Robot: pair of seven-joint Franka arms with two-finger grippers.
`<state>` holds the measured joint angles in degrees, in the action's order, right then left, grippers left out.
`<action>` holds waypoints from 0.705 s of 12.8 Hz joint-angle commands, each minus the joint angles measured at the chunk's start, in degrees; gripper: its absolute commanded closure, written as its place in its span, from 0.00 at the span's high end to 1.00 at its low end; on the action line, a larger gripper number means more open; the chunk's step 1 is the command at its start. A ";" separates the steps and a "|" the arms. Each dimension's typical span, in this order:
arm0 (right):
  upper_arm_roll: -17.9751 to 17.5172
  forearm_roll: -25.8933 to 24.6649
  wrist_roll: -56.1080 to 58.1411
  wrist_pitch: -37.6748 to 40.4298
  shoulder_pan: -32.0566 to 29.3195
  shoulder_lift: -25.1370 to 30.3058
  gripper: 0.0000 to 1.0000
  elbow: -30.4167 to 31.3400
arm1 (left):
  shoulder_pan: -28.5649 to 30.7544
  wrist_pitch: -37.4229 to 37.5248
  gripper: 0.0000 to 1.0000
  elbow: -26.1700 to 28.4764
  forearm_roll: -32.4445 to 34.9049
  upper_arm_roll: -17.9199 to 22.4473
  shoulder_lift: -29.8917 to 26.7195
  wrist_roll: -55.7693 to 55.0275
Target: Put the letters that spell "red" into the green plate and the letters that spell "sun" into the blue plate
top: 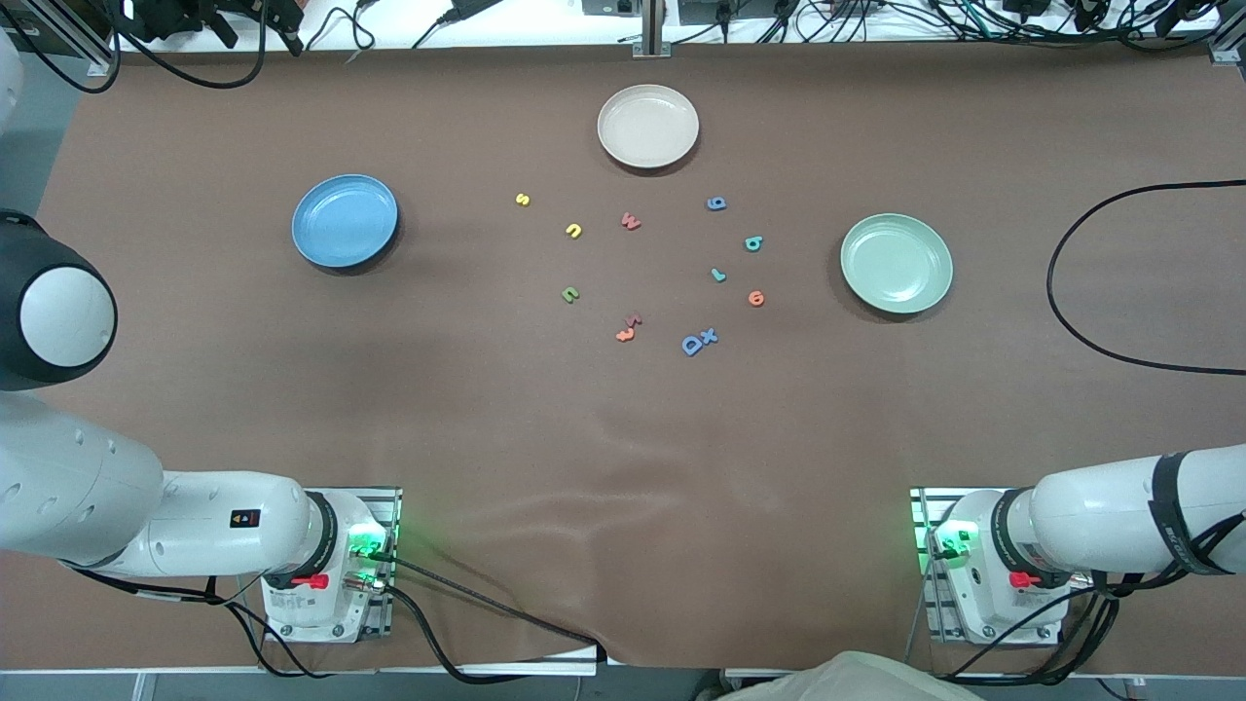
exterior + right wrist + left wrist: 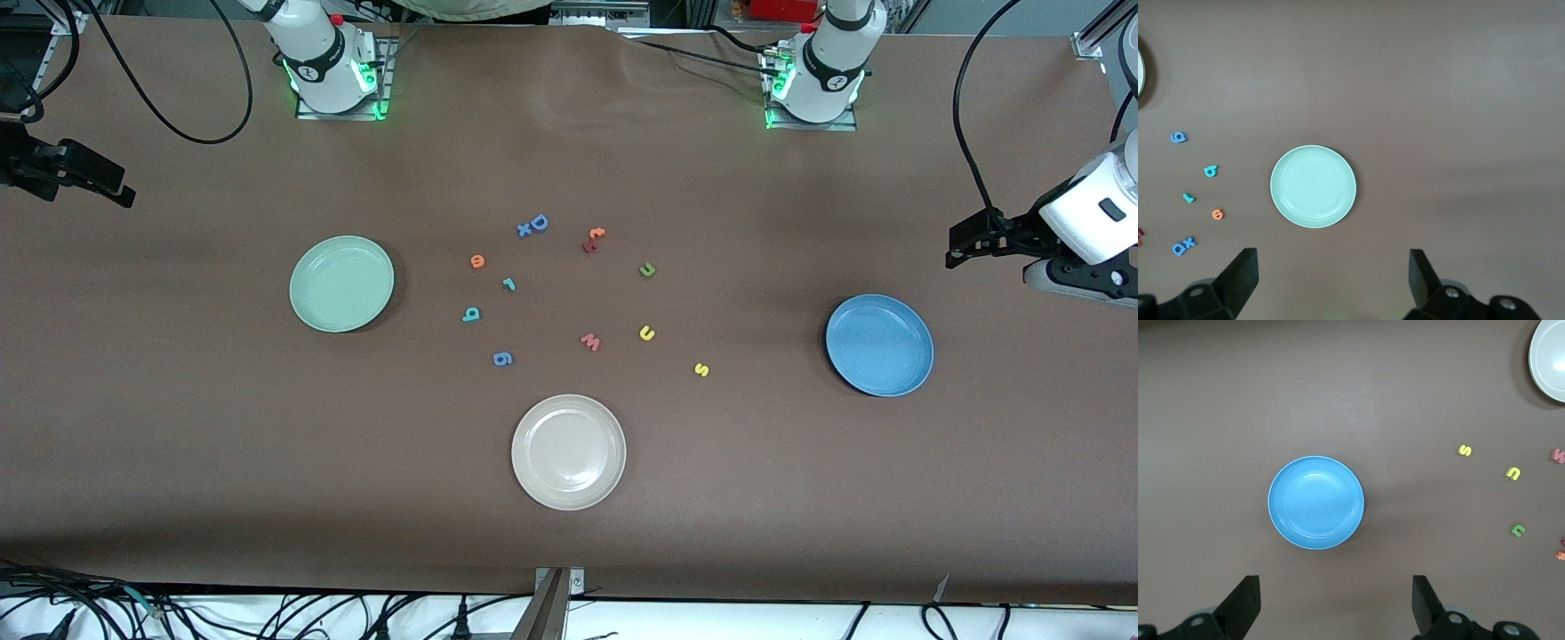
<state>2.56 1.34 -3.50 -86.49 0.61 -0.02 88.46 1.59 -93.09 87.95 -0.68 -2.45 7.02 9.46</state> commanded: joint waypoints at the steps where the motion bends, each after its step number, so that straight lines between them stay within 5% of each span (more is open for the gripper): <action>1: -0.01 -0.20 -0.63 1.06 0.10 -0.51 1.00 -1.45 | 0.52 1.60 1.00 -1.29 0.33 -0.54 -0.26 -0.76; 9: -0.01 -0.20 -0.63 1.06 0.10 -0.51 1.00 -1.45 | -0.01 1.68 1.00 -1.20 0.24 -0.63 -0.61 -1.02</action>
<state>2.56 1.34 -3.50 -86.49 0.61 -0.02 88.46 1.46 -93.01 87.95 -0.68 -2.75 6.80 9.26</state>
